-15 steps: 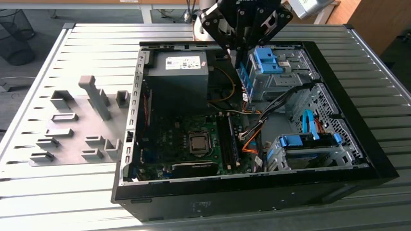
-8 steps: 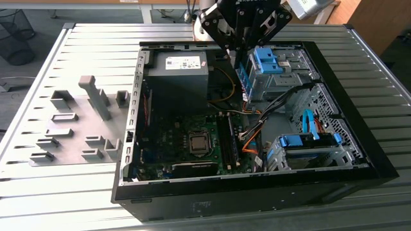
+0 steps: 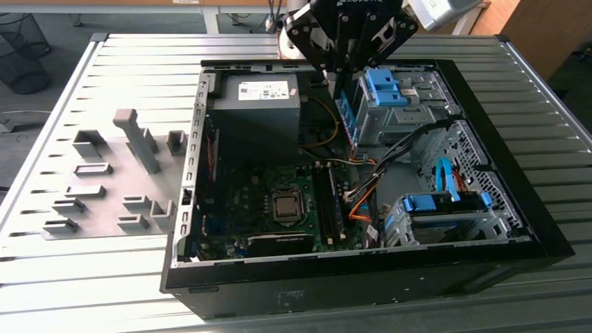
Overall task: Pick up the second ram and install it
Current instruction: 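Insert the second ram into the second slot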
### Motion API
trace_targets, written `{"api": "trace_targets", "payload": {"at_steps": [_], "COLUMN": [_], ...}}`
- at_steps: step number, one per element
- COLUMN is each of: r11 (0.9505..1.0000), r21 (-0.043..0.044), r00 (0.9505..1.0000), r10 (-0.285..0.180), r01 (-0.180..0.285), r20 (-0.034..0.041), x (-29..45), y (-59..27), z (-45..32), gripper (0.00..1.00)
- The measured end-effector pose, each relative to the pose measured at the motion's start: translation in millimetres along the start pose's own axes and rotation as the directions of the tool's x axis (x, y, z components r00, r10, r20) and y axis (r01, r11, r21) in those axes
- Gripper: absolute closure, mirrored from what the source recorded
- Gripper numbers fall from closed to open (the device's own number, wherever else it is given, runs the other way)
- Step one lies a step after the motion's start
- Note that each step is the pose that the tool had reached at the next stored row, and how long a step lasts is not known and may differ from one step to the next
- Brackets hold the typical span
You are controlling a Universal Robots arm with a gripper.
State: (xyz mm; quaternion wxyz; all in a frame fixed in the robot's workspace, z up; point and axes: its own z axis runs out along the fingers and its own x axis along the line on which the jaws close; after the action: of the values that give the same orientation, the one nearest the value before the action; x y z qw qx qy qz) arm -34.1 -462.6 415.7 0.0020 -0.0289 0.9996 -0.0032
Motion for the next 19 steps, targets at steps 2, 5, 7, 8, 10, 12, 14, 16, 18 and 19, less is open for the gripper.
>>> {"api": "trace_targets", "payload": {"at_steps": [2,5,7,8,10,12,14,16,18,19], "r11": [1.0000,0.9999,0.9995,0.9995,0.9995,0.9995,0.9995,0.9995,0.9995,0.9995], "r21": [-0.0002,-0.0001,-0.0002,-0.0002,-0.0002,-0.0002,-0.0003,-0.0003,-0.0001,-0.0001], "r00": [1.0000,0.9999,0.9995,0.9994,0.9994,0.9994,0.9994,0.9994,0.9994,0.9994], "r10": [0.003,0.014,0.030,0.032,0.032,0.032,0.032,0.033,0.033,0.033], "r01": [-0.003,-0.014,-0.030,-0.032,-0.032,-0.032,-0.032,-0.033,-0.033,-0.033], "r20": [-0.0039,-0.0076,-0.0097,-0.0097,-0.0098,-0.0098,-0.0098,-0.0098,-0.0098,-0.0099], "x": [0.1,0.1,0.1,0.1,0.2,0.4,0.6,0.7,0.7,0.7], "y": [0.0,0.0,-0.1,-0.5,-2.9,-5.4,-7.6,-8.5,-8.7,-8.7], "z": [2.1,6.0,8.8,10.6,14.2,17.8,21.5,25.2,28.8,29.7], "gripper": [0.86,0.86,0.86,0.86,0.86,0.86,0.86,0.86,0.86,0.86]}}
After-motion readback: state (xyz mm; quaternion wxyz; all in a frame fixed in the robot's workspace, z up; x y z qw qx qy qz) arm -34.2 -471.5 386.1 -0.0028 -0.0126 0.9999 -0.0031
